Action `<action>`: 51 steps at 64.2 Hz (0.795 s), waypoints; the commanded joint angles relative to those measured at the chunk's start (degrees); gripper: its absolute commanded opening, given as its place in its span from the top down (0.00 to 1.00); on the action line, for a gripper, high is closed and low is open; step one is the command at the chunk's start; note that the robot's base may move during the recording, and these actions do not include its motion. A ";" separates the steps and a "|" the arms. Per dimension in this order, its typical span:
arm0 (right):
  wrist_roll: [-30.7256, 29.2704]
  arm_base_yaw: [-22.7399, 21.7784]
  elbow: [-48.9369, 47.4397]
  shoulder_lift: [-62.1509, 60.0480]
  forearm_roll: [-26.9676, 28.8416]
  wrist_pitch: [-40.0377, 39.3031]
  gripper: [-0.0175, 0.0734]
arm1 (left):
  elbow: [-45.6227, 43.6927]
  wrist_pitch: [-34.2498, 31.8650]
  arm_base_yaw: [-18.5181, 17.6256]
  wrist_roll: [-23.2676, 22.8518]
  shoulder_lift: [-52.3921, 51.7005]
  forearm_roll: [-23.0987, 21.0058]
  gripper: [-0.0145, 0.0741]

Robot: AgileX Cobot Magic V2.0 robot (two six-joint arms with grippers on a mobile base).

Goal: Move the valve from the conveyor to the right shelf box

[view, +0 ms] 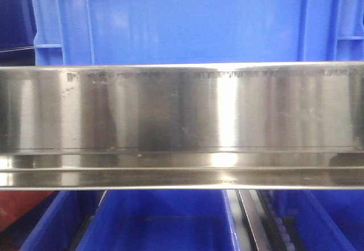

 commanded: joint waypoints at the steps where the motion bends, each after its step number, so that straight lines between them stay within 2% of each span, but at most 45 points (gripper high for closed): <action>1: -0.21 0.04 7.40 -7.00 -0.59 -4.00 0.98 | 6.71 -5.71 0.03 -0.99 -7.15 0.14 0.96; 7: -0.21 0.04 13.84 -12.87 -0.63 -4.38 0.98 | 15.08 -9.38 0.03 -0.99 -14.66 -0.02 0.96; 24: -0.21 0.04 30.57 -28.77 -0.72 -4.66 0.99 | 34.19 -12.93 0.03 -0.99 -35.79 -0.34 0.96; 31: -0.21 0.04 35.89 -34.03 -2.70 -5.16 0.99 | 41.19 -15.42 0.03 -0.99 -42.83 -0.34 0.96; 43: -0.21 0.04 41.99 -39.86 -2.91 -7.36 0.99 | 49.02 -20.39 0.03 -0.99 -50.63 -0.34 0.96; 51: -0.21 0.04 42.25 -40.63 -2.91 -10.34 0.99 | 51.08 -21.77 0.03 -0.99 -52.54 -0.56 0.96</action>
